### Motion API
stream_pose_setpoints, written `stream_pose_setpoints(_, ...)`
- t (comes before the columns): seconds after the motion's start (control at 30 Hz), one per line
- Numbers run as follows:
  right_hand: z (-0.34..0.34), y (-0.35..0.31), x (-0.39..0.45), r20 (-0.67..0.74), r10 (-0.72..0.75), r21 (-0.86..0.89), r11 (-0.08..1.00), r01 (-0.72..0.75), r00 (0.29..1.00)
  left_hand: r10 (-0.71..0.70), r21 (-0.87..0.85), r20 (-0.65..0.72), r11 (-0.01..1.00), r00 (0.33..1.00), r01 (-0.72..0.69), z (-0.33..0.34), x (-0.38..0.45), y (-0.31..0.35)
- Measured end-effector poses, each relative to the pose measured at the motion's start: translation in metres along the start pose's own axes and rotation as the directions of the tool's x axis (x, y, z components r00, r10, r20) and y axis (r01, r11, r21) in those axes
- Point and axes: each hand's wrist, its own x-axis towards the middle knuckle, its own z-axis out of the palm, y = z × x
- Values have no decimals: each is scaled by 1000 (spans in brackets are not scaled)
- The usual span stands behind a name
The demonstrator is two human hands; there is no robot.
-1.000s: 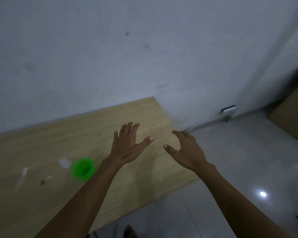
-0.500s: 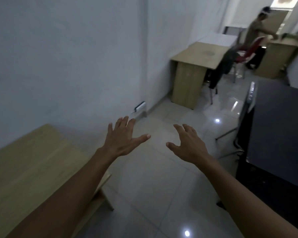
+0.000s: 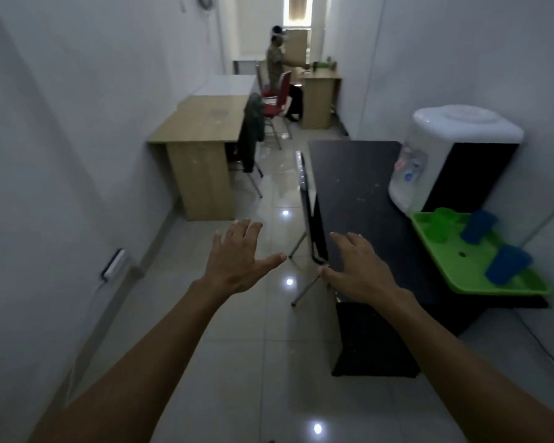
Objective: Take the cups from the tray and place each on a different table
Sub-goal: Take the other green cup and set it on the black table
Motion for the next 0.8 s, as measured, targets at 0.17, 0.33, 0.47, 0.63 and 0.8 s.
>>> stream_pose_setpoints(0.17, -14, 44, 42, -56, 185, -4, 983, -186, 981, 208, -86, 51, 975, 977, -203, 25, 95, 33)
stream_pose_setpoints(0.33, -21, 87, 70, -110, 367, 6, 929, -369, 923, 393, -164, 122, 914, 911, -372, 57, 169, 70)
stream_pose_setpoints(0.47, -26, 116, 80, -157, 448, 6, 891, -453, 880, 448, -193, 188, 889, 874, -415, 81, 207, 96)
stream_pose_setpoints(0.63, -35, 169, 104, -214, 544, 40, 835, -549, 811, 519, -227, 260, 852, 814, -471, 117, 262, 139)
stream_pose_setpoints(0.8, -40, 231, 145, -221, 594, 72, 801, -594, 774, 551, -259, 273, 831, 788, -492, 158, 320, 185)
